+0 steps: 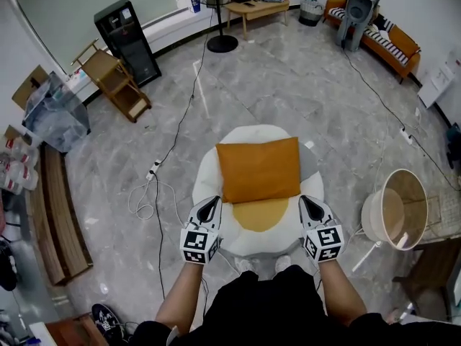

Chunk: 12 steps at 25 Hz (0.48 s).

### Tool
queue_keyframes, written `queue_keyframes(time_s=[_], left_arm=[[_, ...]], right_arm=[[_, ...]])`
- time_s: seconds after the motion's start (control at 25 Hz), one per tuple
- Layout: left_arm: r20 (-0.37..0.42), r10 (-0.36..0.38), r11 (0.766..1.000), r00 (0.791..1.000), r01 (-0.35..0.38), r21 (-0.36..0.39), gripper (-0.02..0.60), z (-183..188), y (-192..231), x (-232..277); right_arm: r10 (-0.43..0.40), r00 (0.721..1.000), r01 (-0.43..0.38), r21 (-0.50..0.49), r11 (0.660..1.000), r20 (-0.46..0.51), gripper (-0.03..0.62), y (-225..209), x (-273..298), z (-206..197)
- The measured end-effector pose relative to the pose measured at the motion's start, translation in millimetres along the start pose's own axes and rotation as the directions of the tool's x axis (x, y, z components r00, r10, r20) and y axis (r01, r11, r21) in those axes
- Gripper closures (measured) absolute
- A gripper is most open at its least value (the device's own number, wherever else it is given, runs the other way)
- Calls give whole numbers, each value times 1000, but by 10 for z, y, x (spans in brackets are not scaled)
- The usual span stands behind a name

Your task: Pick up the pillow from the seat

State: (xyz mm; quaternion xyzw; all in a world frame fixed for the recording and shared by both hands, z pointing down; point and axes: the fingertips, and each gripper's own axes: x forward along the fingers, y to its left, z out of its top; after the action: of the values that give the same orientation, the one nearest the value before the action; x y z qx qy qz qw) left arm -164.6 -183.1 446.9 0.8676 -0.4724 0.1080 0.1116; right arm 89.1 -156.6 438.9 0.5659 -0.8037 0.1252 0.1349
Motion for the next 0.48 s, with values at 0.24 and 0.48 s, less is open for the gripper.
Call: queue_keyframes(time_s=[0.24,0.48], left_arm=[[-45,26,999,999,-28,-30,569,-80,107,214],[-143,73,997,987,-77,-23,569,-432,216,601]], right_arm=[[42,997,-39,38,999,-70,586,-197,296,-174],[60,985,-53,49,997,-159,585,-683,697,-518]])
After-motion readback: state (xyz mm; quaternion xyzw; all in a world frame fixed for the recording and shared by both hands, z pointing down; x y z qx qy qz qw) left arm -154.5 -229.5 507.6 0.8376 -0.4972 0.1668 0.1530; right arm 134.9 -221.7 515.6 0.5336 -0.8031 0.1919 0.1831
